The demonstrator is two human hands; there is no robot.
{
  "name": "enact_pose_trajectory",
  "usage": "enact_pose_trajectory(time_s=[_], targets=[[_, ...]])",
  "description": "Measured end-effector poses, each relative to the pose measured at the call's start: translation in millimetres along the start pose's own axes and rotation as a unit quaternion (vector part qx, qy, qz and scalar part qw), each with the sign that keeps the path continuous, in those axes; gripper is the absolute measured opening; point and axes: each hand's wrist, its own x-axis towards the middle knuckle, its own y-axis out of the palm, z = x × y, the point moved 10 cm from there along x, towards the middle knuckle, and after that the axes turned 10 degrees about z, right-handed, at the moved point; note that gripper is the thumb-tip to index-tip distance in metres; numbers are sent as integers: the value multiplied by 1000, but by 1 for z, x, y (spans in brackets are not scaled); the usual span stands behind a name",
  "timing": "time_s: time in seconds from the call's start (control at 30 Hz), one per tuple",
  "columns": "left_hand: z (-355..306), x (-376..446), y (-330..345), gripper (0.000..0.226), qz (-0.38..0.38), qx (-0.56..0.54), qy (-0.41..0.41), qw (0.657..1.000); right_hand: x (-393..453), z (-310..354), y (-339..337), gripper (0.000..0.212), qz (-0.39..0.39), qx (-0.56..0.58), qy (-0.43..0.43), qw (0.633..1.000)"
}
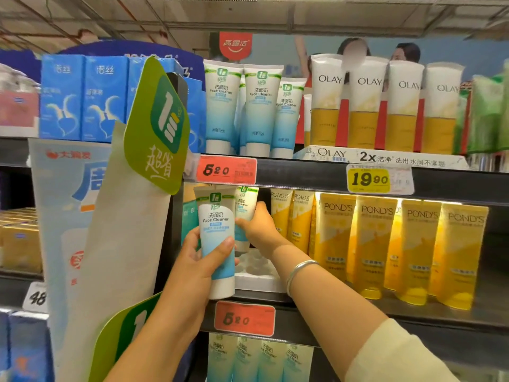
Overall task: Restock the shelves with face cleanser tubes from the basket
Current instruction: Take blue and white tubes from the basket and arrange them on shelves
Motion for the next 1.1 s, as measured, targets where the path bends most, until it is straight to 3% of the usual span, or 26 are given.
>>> enact_pose_trajectory(time_s=[0.13,0.27,0.5,0.67,0.9,1.1], targets=[[0,2,-1,43,3,5,1,1000,3,-3,2,33,-10,12,-9,1000],[1,3,-1,54,2,5,0,1000,6,-5,3,35,-7,18,-7,1000],[2,4,-3,52,2,6,4,1000,6,-7,3,37,2,49,-2,999],[2,5,-2,55,0,6,8,1000,0,-3,4,33,33,18,-15,999],[5,5,2,54,1,0,5,1000,-7,-7,11,45,69,-51,-8,996],[9,5,6,33,0,-4,-7,1000,-14,-8,11,45,73,-55,6,996]])
